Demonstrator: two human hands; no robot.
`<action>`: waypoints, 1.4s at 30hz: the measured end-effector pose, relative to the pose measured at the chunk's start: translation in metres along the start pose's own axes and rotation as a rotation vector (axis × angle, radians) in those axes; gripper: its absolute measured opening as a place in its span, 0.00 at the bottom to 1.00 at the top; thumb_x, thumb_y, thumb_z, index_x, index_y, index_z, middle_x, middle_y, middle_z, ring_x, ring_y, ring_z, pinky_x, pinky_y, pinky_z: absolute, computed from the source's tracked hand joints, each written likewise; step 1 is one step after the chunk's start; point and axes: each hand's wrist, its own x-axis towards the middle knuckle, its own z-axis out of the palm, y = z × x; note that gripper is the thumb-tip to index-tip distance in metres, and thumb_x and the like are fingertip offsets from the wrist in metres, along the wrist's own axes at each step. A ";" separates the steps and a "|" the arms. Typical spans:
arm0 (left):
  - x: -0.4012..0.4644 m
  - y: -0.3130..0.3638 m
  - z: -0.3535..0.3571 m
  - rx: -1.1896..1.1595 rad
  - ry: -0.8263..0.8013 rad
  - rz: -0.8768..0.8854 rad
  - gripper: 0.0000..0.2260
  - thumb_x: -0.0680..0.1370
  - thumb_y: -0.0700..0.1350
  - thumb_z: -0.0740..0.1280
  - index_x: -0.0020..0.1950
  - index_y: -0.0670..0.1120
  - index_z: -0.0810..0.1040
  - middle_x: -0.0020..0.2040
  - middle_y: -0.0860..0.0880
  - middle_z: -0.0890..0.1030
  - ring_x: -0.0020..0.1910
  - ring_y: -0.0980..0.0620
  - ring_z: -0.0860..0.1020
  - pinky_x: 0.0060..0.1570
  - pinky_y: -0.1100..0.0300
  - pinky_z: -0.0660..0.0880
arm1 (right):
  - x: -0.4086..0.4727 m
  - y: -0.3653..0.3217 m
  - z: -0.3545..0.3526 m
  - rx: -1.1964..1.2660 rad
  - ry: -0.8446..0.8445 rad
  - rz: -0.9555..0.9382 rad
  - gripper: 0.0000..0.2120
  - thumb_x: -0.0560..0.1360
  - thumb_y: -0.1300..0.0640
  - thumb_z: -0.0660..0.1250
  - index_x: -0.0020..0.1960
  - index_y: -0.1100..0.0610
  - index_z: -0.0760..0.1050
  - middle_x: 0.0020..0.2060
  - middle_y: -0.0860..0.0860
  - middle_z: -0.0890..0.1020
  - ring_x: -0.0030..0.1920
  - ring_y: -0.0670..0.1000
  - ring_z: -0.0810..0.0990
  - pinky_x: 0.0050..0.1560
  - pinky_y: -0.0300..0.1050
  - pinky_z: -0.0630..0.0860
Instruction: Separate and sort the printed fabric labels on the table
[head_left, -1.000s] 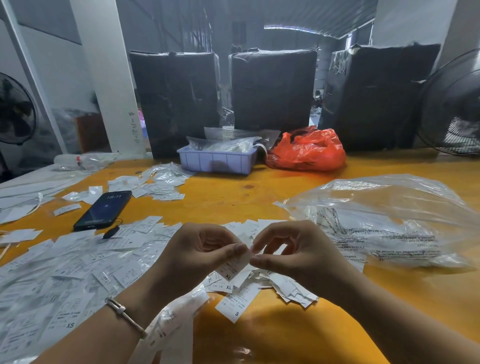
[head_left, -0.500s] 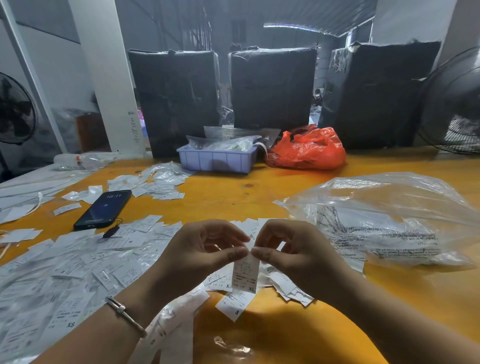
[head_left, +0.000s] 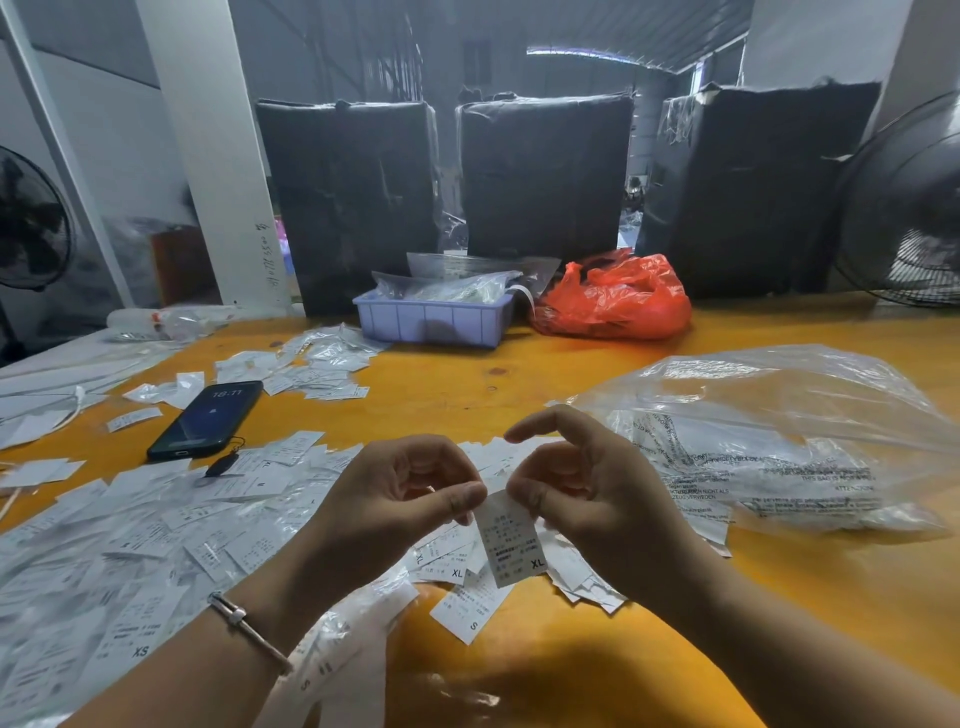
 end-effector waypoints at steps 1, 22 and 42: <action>0.000 0.000 0.000 -0.003 0.002 0.000 0.07 0.71 0.48 0.74 0.40 0.46 0.81 0.40 0.48 0.84 0.41 0.51 0.82 0.42 0.58 0.81 | 0.000 0.001 0.000 -0.019 0.001 -0.002 0.12 0.74 0.67 0.69 0.53 0.54 0.74 0.36 0.51 0.84 0.38 0.47 0.83 0.38 0.38 0.77; 0.013 -0.026 -0.046 0.558 0.443 -0.484 0.10 0.77 0.42 0.62 0.37 0.43 0.78 0.35 0.47 0.78 0.35 0.46 0.74 0.35 0.55 0.67 | 0.005 0.023 -0.009 -0.237 0.024 0.107 0.11 0.72 0.63 0.71 0.53 0.54 0.78 0.35 0.52 0.83 0.36 0.53 0.81 0.46 0.57 0.78; 0.008 -0.035 -0.049 0.971 0.274 -0.562 0.07 0.72 0.40 0.61 0.34 0.48 0.73 0.36 0.51 0.76 0.35 0.50 0.73 0.33 0.59 0.66 | 0.010 0.036 -0.026 -0.311 0.142 0.124 0.06 0.73 0.64 0.70 0.47 0.56 0.80 0.33 0.51 0.83 0.35 0.51 0.82 0.42 0.56 0.80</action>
